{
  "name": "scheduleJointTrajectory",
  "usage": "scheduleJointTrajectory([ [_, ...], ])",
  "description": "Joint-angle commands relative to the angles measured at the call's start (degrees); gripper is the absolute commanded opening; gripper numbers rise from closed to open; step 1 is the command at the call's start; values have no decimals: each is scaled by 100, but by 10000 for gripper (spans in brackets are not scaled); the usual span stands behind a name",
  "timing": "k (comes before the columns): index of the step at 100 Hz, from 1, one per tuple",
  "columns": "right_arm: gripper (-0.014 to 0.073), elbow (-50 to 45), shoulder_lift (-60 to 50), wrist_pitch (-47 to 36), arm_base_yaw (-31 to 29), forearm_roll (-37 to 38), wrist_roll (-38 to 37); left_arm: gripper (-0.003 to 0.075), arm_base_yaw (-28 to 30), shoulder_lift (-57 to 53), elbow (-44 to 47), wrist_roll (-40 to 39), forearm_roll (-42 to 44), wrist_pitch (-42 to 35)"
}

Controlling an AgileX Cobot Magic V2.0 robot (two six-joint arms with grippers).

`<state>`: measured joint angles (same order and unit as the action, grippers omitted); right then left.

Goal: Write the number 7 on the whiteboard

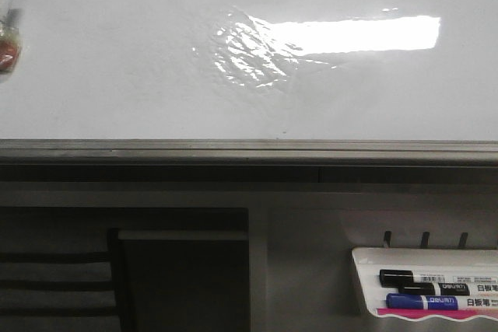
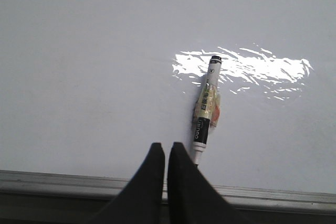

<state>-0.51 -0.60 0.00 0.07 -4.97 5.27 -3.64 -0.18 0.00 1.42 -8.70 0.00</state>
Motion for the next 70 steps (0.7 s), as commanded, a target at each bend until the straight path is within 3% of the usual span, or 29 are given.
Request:
scheduleJointTrajectory([
  [1,-71,-182,-114,-423,-46,54,37,-20,-16,-182,194,-13,-41,-440],
  [70,-71,-182,-114,-493,-46,54,37,-20,-16,-182,194,-13,-41,-492],
])
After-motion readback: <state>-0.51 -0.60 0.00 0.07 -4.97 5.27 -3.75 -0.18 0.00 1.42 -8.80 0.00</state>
